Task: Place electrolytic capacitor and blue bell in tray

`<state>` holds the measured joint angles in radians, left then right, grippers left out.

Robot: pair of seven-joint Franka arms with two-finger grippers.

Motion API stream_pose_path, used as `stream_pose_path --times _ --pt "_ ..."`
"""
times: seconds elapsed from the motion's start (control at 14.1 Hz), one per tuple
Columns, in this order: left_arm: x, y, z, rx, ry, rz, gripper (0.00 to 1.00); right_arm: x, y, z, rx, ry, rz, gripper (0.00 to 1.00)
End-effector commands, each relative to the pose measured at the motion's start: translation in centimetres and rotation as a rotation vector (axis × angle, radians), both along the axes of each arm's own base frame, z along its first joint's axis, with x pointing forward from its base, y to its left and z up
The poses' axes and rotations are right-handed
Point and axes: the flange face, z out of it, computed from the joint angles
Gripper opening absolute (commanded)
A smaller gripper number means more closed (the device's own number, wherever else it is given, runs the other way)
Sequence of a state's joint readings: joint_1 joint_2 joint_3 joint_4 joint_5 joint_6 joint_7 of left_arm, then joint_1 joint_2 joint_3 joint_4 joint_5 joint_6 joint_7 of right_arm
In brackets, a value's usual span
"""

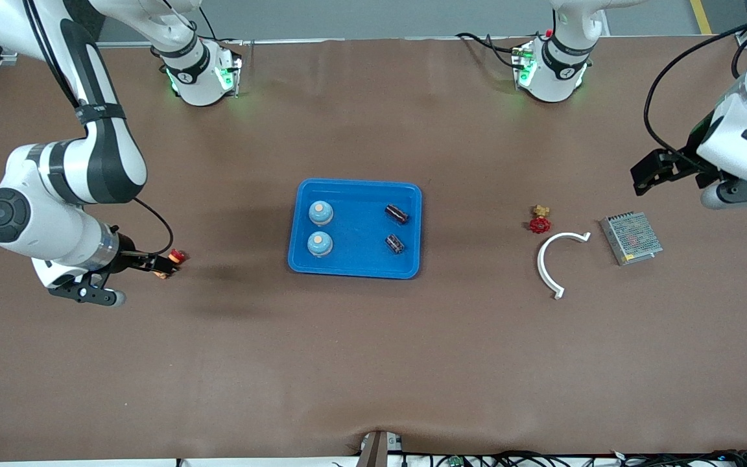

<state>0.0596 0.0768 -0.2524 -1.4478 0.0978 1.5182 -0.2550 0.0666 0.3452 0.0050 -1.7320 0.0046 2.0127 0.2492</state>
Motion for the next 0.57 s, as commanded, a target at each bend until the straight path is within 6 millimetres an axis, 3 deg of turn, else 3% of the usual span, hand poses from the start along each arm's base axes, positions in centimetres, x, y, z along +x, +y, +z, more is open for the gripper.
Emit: stream_pose_path --times 0.0,0.5 --pt "-2.7 0.5 1.1 -0.01 0.009 -0.027 1.0 -0.5 -1.6 1.8 0.0 -0.005 0.042 1.0" --pt "-4.2 1.4 1.1 -0.031 0.026 -0.054 1.0 -2.2 -6.2 6.6 0.006 0.003 0.082 1.0"
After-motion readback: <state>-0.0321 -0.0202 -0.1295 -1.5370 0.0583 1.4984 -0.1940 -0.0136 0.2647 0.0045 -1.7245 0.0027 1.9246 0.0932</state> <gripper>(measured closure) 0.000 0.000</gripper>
